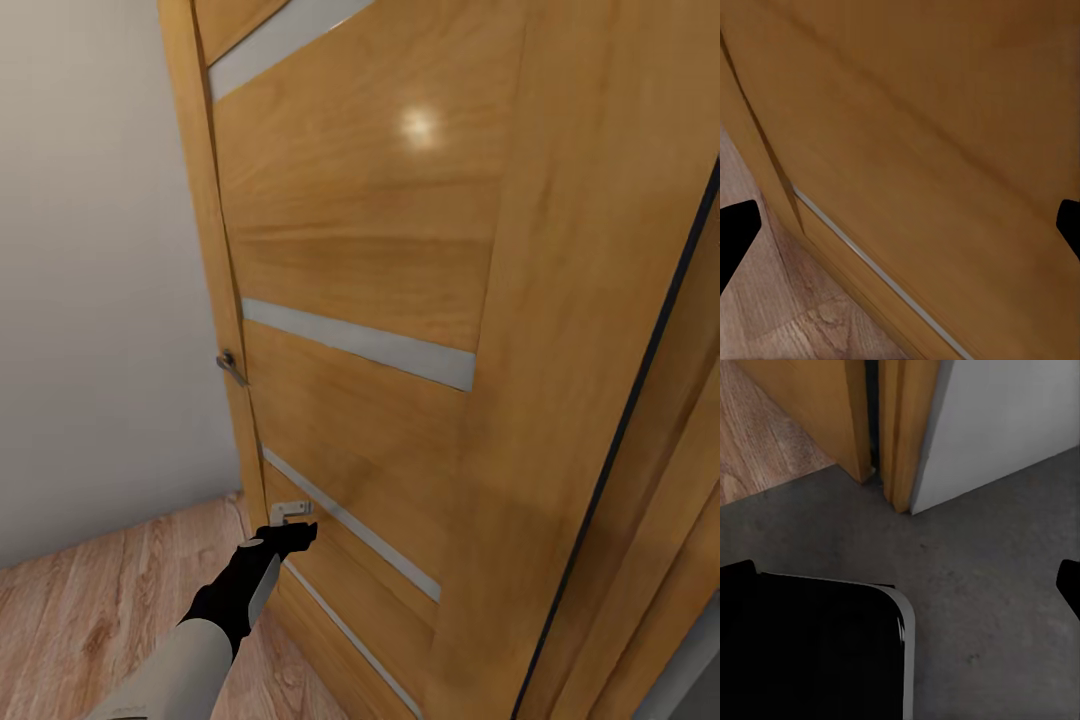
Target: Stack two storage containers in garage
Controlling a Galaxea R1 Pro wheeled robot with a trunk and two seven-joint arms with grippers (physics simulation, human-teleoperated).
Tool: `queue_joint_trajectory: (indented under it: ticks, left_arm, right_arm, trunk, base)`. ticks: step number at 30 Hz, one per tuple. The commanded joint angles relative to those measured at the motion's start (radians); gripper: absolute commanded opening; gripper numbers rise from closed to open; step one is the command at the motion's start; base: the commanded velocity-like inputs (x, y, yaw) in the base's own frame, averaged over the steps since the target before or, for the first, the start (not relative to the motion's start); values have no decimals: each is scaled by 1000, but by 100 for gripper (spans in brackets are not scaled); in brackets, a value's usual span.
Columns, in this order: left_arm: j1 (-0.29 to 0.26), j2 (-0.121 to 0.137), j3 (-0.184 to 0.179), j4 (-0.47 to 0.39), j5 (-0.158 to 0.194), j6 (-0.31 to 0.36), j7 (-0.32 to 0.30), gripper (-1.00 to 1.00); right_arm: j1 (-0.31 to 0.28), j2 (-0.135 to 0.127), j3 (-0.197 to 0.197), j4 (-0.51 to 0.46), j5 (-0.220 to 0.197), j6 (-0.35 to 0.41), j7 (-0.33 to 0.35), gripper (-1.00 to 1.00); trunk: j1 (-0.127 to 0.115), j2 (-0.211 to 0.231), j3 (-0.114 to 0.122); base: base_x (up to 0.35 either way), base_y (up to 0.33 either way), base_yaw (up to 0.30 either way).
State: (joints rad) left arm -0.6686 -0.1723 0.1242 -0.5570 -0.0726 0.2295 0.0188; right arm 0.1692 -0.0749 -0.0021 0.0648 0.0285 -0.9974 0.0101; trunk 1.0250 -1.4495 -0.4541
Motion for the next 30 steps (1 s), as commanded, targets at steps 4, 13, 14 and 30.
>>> queue_joint_trajectory:
  ticks: [4,13,14,30]
  left_arm:
    - [0,-2,4,-2,5,5,-7,100]
    - [0,-2,4,-1,5,5,-7,100]
    - [0,-2,4,-1,5,5,-7,100]
    - [0,-2,3,-1,5,5,-7,100]
  right_arm:
    - [0,0,0,1,3,-4,2,100]
    - [0,0,1,1,4,-4,2,100]
    - [0,0,1,1,4,-4,2,100]
    - [0,0,0,1,4,-4,2,100]
  trunk:
    - [0,-1,-1]
    - [0,-1,-1]
    - [0,-1,-1]
    - [0,-1,-1]
  base:
    - [0,0,0]
    - [88,72,0]
    - [56,45,0]
    - [7,5,0]
